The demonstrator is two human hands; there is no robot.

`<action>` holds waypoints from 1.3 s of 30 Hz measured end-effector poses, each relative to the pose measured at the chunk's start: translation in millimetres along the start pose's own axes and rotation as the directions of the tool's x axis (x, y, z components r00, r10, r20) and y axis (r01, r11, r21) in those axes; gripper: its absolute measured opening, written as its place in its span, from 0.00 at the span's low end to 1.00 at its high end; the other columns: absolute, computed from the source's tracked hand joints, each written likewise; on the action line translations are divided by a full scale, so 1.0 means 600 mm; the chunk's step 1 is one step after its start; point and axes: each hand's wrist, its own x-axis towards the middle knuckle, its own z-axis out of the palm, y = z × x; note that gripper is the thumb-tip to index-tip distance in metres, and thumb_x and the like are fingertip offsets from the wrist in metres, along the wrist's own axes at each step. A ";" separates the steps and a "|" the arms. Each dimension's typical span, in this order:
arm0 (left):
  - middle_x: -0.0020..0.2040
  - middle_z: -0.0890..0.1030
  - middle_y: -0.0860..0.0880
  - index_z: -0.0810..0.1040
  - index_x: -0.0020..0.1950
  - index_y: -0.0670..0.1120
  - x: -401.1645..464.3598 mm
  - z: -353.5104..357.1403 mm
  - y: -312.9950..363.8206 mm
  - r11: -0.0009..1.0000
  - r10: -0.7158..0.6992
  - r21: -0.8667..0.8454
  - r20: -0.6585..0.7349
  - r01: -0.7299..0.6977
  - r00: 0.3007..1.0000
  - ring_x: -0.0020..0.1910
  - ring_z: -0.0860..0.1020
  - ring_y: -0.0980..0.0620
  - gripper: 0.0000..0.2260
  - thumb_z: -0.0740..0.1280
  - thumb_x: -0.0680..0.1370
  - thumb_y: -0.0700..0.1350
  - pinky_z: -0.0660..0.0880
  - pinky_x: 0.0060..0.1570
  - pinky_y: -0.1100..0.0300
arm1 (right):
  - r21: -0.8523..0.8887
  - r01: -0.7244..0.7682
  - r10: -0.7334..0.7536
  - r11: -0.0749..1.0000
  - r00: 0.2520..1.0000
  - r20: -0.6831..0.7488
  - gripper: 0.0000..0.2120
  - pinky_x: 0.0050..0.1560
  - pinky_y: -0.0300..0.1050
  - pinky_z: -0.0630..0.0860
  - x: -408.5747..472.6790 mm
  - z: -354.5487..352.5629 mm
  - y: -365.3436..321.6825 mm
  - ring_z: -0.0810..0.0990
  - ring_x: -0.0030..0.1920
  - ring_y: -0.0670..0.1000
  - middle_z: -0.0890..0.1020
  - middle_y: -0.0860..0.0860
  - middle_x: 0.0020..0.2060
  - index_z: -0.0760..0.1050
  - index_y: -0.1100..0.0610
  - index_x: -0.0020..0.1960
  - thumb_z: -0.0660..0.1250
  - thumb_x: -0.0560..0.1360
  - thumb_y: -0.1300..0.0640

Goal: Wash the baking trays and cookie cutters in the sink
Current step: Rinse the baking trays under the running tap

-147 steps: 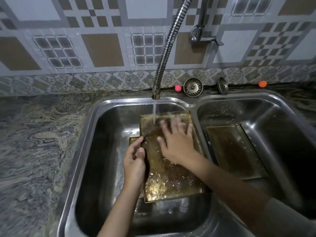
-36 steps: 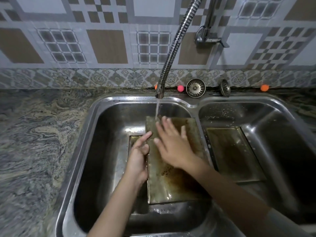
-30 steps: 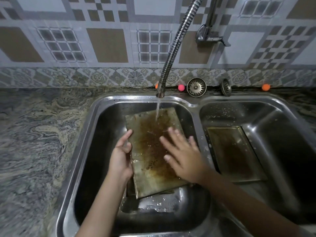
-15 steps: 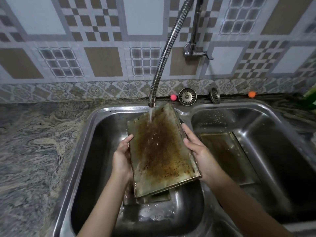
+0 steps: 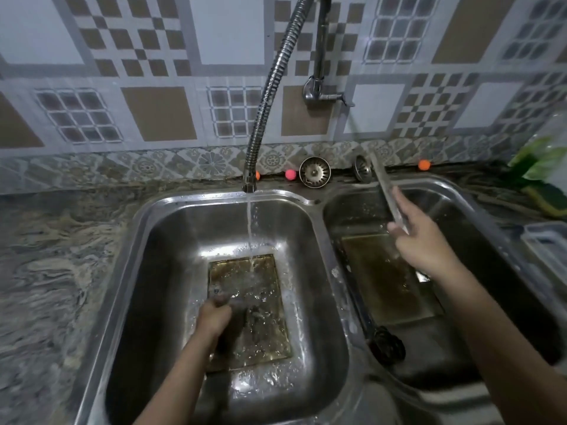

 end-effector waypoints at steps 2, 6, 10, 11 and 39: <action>0.51 0.81 0.45 0.81 0.51 0.46 0.013 0.005 -0.009 0.999 -0.007 0.038 -0.028 0.008 1.000 0.53 0.78 0.44 0.12 0.68 0.71 0.34 0.74 0.58 0.53 | -0.221 -0.035 0.047 0.975 0.998 0.048 0.34 0.43 0.38 0.72 0.012 0.022 0.054 0.71 0.43 0.41 0.70 0.53 0.69 0.52 0.41 0.77 0.61 0.78 0.63; 0.45 0.83 0.46 0.82 0.44 0.48 0.027 0.004 -0.019 0.990 0.040 0.141 -0.101 -0.025 0.994 0.49 0.80 0.45 0.08 0.71 0.69 0.36 0.76 0.54 0.55 | -0.410 -0.066 0.139 0.910 0.979 0.149 0.38 0.54 0.44 0.72 0.025 0.066 0.154 0.77 0.54 0.55 0.75 0.62 0.64 0.47 0.49 0.78 0.62 0.76 0.67; 0.40 0.82 0.44 0.81 0.41 0.46 0.015 -0.005 -0.015 0.968 0.131 0.233 -0.175 -0.089 0.976 0.41 0.79 0.44 0.07 0.70 0.69 0.35 0.75 0.43 0.57 | -0.492 -0.067 0.203 0.868 0.952 0.229 0.39 0.68 0.61 0.66 0.037 0.122 0.224 0.67 0.70 0.63 0.65 0.59 0.73 0.41 0.44 0.78 0.59 0.77 0.64; 0.39 0.81 0.44 0.80 0.41 0.46 0.014 -0.007 -0.014 0.967 0.146 0.234 -0.182 -0.101 0.972 0.39 0.79 0.44 0.08 0.69 0.69 0.34 0.75 0.41 0.57 | -0.509 -0.079 0.230 0.857 0.943 0.242 0.37 0.70 0.66 0.61 0.037 0.135 0.230 0.60 0.74 0.63 0.59 0.56 0.76 0.41 0.43 0.77 0.58 0.78 0.61; 0.50 0.83 0.43 0.80 0.54 0.45 0.008 -0.027 -0.006 0.805 0.239 0.558 0.003 -0.200 0.971 0.50 0.80 0.42 0.15 0.67 0.69 0.34 0.75 0.45 0.57 | 0.039 0.201 -0.197 0.979 0.977 -0.086 0.25 0.57 0.46 0.74 -0.028 0.182 0.100 0.79 0.50 0.50 0.79 0.58 0.60 0.63 0.55 0.74 0.64 0.78 0.60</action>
